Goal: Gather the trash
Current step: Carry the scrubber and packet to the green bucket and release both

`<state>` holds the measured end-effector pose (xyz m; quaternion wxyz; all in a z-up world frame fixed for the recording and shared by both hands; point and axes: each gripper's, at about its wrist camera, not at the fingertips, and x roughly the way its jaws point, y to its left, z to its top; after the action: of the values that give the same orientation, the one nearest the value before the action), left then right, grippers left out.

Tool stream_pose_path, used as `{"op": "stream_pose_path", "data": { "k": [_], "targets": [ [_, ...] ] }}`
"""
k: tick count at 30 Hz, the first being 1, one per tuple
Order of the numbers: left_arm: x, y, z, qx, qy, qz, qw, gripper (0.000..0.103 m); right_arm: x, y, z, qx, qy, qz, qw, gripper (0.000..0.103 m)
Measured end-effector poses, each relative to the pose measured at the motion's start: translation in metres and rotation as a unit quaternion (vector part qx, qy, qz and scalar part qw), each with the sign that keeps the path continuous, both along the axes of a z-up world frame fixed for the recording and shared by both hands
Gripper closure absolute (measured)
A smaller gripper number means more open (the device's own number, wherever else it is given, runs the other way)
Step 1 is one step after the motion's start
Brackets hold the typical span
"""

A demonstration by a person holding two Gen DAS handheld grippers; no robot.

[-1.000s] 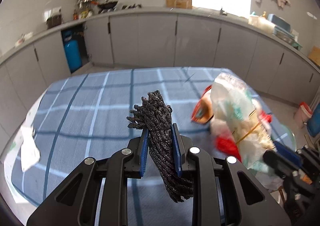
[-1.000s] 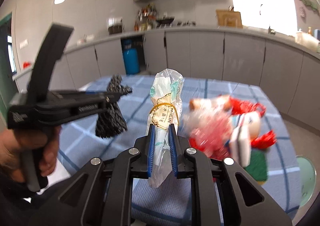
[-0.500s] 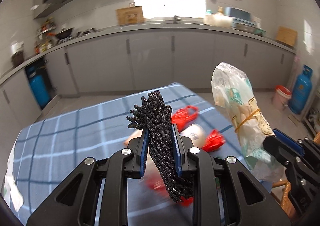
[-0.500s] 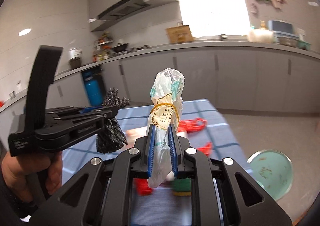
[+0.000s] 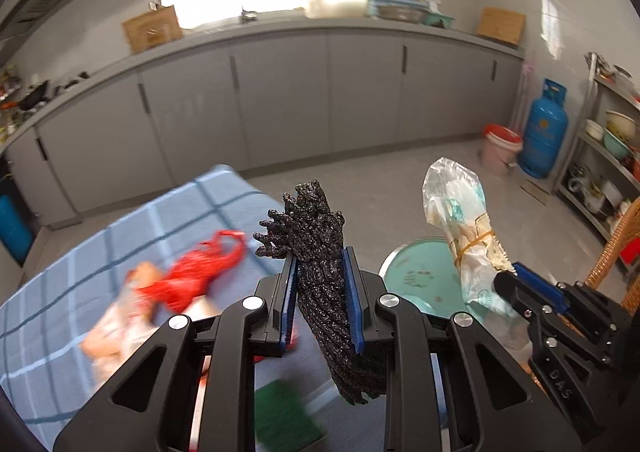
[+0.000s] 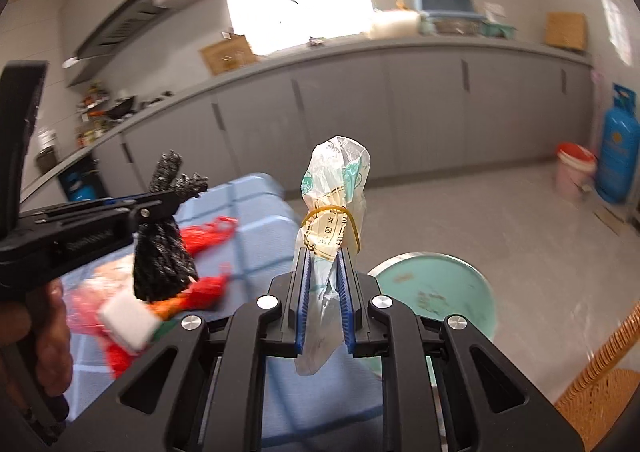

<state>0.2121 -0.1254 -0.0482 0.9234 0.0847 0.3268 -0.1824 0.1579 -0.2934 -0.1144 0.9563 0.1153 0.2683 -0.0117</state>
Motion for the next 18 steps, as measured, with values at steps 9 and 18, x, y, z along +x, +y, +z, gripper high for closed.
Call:
{"op": "stream_pose_path", "data": {
  "k": [9, 18],
  "targets": [
    [0.042, -0.081, -0.052, 0.002, 0.053, -0.044, 0.9976, 0.080, 0.022, -0.062, -0.061, 0.009, 0.055, -0.043, 0.998, 0.087],
    [0.068, -0.122, -0.098, 0.018, 0.090, -0.068, 0.9934, 0.078, 0.043, -0.089, -0.099, 0.014, 0.090, -0.057, 0.994, 0.087]
  ]
}}
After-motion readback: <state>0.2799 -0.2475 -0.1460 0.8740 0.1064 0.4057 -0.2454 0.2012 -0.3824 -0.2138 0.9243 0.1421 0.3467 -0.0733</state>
